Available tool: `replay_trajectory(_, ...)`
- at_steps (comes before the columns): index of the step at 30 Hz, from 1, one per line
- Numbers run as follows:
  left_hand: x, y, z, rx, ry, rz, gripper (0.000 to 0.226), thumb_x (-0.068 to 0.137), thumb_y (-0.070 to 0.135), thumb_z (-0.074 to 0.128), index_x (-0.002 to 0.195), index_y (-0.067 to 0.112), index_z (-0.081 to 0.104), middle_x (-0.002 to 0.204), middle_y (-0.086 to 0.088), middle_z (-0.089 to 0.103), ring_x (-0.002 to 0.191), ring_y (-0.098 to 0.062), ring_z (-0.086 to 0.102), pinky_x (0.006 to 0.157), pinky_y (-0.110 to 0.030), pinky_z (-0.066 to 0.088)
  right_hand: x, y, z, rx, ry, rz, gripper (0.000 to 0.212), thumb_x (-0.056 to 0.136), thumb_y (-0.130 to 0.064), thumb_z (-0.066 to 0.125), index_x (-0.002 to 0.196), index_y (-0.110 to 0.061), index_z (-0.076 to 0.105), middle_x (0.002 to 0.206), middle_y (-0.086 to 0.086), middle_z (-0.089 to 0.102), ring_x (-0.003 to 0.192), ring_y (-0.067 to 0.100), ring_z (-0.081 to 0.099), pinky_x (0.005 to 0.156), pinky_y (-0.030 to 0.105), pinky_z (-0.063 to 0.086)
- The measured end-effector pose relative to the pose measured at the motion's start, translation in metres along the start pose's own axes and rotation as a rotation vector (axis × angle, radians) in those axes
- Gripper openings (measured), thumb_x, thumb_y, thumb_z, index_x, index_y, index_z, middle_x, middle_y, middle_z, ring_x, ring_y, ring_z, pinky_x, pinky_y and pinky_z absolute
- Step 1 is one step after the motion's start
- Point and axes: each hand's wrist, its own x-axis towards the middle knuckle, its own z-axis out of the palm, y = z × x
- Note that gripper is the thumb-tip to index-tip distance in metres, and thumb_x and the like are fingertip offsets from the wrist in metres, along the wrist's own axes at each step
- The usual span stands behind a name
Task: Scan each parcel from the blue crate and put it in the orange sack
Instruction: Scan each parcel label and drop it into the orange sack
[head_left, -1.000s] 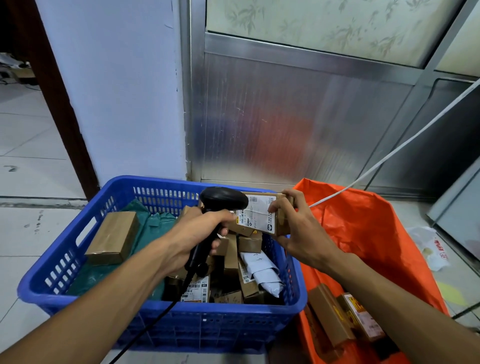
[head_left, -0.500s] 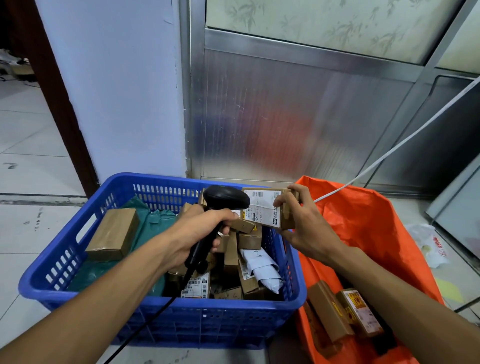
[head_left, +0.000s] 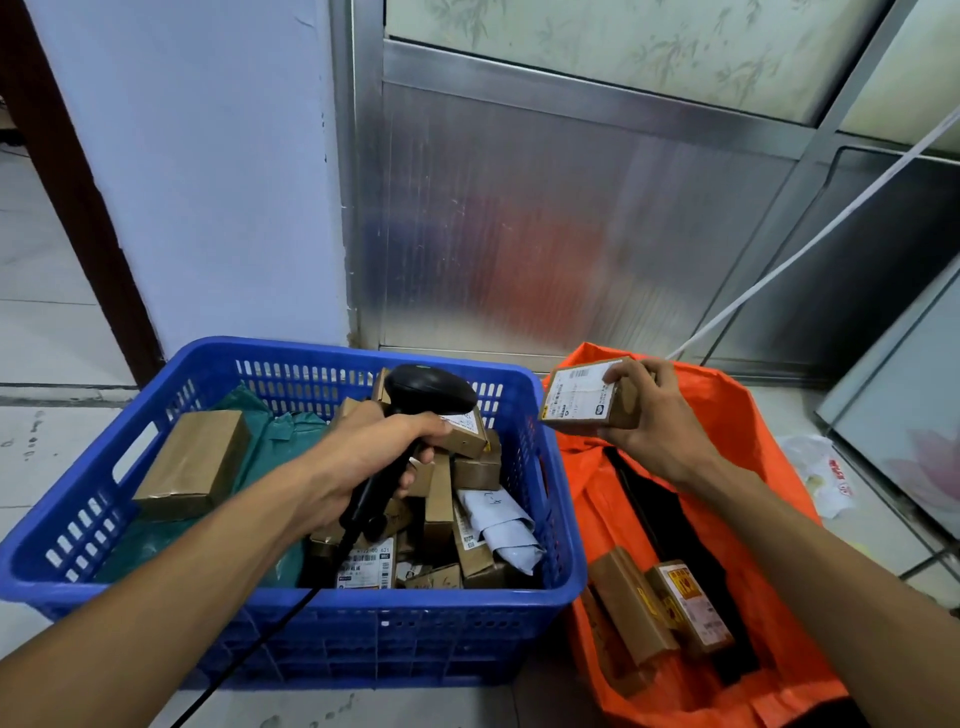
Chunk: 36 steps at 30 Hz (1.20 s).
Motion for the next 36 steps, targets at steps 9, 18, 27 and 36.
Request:
replay_trajectory(9, 0.005, -0.004, 0.004, 0.051, 0.004, 0.004, 0.018, 0.092, 0.020, 0.070, 0.082, 0.008, 0.065, 0.050, 0.001, 0.058, 0.041, -0.011, 0.049, 0.040, -0.021, 0.043, -0.013, 0.047, 0.005, -0.051, -0.241, 0.299, 0.064, 0.064, -0.014, 0.087, 0.113, -0.034, 0.051, 0.120, 0.002, 0.037, 0.104, 0.027, 0.054, 0.093, 0.036, 0.050)
replay_trajectory(18, 0.011, -0.007, 0.006, 0.062, 0.039, -0.001, 0.016, 0.089, 0.018, 0.073, 0.083, 0.006, 0.065, 0.059, -0.003, 0.060, 0.043, -0.013, 0.049, 0.040, -0.024, 0.042, -0.054, 0.088, 0.023, -0.332, -0.477, 0.477, 0.039, 0.084, -0.019, 0.062, 0.120, -0.028, 0.048, 0.118, 0.008, 0.032, 0.100, 0.039, 0.048, 0.089, 0.044, 0.049)
replay_trajectory(27, 0.015, -0.007, 0.009, 0.061, 0.022, -0.021, 0.016, 0.091, 0.020, 0.072, 0.082, 0.008, 0.065, 0.056, 0.000, 0.059, 0.042, -0.011, 0.049, 0.039, -0.022, 0.042, -0.066, 0.097, 0.054, -0.479, -0.568, 0.493, 0.042, 0.090, -0.020, 0.046, 0.132, -0.019, 0.043, 0.134, 0.019, 0.032, 0.112, 0.047, 0.041, 0.096, 0.050, 0.041)
replay_trajectory(36, 0.014, -0.007, 0.003, 0.045, 0.037, -0.007, 0.014, 0.090, 0.018, 0.072, 0.082, 0.008, 0.066, 0.064, -0.005, 0.060, 0.045, -0.013, 0.048, 0.042, -0.024, 0.042, -0.063, 0.090, 0.068, -0.609, -0.765, 0.560, 0.044, 0.093, -0.027, 0.049, 0.135, -0.014, 0.048, 0.148, 0.018, 0.027, 0.129, 0.045, 0.035, 0.102, 0.049, 0.038)
